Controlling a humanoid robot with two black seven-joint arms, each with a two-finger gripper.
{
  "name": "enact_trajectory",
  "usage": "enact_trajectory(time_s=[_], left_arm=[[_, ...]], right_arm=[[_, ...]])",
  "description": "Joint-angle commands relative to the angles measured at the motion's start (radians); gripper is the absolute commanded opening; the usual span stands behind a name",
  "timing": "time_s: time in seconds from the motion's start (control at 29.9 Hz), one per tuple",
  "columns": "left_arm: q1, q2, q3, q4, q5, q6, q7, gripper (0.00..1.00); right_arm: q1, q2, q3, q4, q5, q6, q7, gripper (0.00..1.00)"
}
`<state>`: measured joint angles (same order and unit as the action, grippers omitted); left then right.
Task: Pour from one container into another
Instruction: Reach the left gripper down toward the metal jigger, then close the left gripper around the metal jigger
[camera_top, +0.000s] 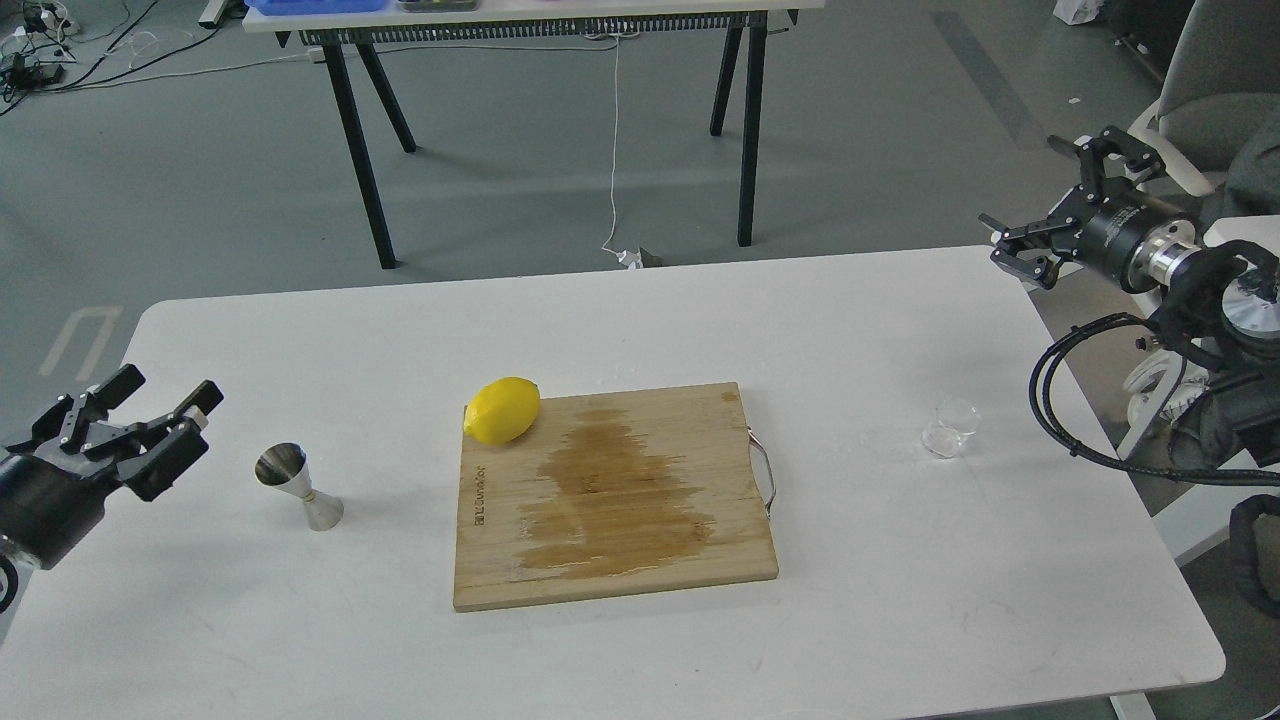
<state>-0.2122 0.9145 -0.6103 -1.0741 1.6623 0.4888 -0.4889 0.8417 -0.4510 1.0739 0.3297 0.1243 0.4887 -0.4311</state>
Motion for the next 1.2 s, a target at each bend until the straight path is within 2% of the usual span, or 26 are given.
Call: enact_trajectory(time_s=[0.0, 0.27, 0.33, 0.6, 1.17], left_arm=[[0.068, 0.003, -0.006, 0.02, 0.024, 0.0, 0.0, 0.99], [0.2, -0.011, -0.008, 0.051, 0.024, 0.0, 0.0, 0.98], [0.206, -0.046, -0.009, 0.06, 0.025, 0.0, 0.0, 0.98], [0.182, -0.243, -0.022, 0.2, 0.08, 0.0, 0.0, 0.98], [0.053, -0.381, 0.006, 0.313, 0.082, 0.0, 0.0, 0.98]], right_arm=[[-0.003, 0.0, 0.0, 0.0, 0.0, 0.0, 0.0, 0.99], [-0.004, 0.0, -0.002, 0.0, 0.0, 0.0, 0.0, 0.99], [-0.007, 0.0, 0.0, 0.0, 0.0, 0.0, 0.0, 0.99], [-0.009, -0.006, 0.0, 0.0, 0.0, 0.0, 0.0, 0.99], [-0.009, -0.026, -0.002, 0.003, 0.0, 0.0, 0.0, 0.99]])
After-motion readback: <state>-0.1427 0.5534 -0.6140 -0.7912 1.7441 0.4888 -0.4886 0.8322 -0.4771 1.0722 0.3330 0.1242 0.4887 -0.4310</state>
